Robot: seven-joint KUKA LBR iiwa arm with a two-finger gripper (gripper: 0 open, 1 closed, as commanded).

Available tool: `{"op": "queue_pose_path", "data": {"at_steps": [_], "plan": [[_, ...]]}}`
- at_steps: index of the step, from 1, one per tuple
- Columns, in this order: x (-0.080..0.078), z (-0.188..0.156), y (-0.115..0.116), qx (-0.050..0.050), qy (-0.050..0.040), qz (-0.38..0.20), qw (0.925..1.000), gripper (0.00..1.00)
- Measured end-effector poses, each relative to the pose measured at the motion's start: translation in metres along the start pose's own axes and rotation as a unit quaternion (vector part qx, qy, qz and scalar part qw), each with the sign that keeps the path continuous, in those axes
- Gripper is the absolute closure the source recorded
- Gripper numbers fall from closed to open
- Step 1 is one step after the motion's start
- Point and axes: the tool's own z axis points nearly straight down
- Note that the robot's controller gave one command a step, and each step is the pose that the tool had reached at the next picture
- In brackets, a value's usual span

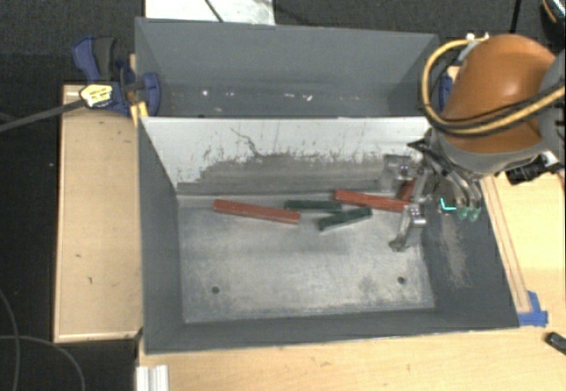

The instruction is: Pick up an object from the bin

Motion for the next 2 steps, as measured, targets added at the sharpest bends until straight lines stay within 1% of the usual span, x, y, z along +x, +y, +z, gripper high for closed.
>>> {"op": "queue_pose_path", "data": {"at_steps": [1,2], "plan": [[-0.035,0.059,0.06,-0.001,-0.0013,-0.04,0.9992,0.0],[-0.044,0.136,0.017,0.001,0.0002,-0.012,0.9999,0.0]]}}
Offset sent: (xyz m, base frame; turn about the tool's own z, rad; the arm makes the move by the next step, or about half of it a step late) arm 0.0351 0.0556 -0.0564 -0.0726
